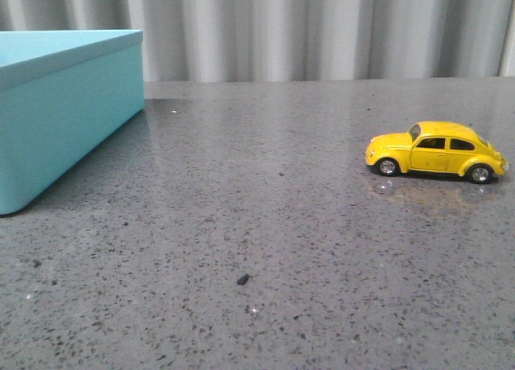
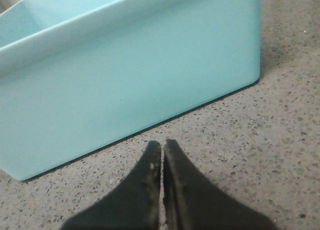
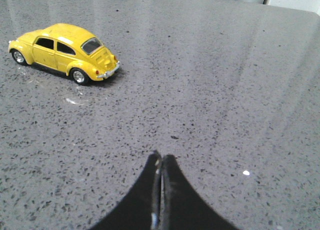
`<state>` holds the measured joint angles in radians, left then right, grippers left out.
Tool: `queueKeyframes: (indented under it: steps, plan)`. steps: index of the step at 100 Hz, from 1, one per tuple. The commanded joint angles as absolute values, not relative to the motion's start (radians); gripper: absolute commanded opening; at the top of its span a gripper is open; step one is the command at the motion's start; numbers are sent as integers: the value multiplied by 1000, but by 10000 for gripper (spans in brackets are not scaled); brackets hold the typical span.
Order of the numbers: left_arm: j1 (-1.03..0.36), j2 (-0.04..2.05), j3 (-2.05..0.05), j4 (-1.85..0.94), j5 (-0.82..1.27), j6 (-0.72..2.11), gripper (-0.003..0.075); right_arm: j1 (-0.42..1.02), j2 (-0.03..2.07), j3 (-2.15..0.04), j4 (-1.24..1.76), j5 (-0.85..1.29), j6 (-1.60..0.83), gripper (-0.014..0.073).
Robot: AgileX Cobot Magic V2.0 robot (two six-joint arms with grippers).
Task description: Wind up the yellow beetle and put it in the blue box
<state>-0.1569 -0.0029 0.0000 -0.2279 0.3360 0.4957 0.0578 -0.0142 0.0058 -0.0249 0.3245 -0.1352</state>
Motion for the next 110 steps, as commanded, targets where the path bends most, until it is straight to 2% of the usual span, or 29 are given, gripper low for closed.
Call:
queueKeyframes:
  steps: [1,110]
  plan:
    - [-160,-36,25,-242,287,487,-21,53,-30,34,-33,280,-141,-72]
    - [-160,-35,25,-242,314,487,-21,53,-30,34,-33,280,-141,-72]
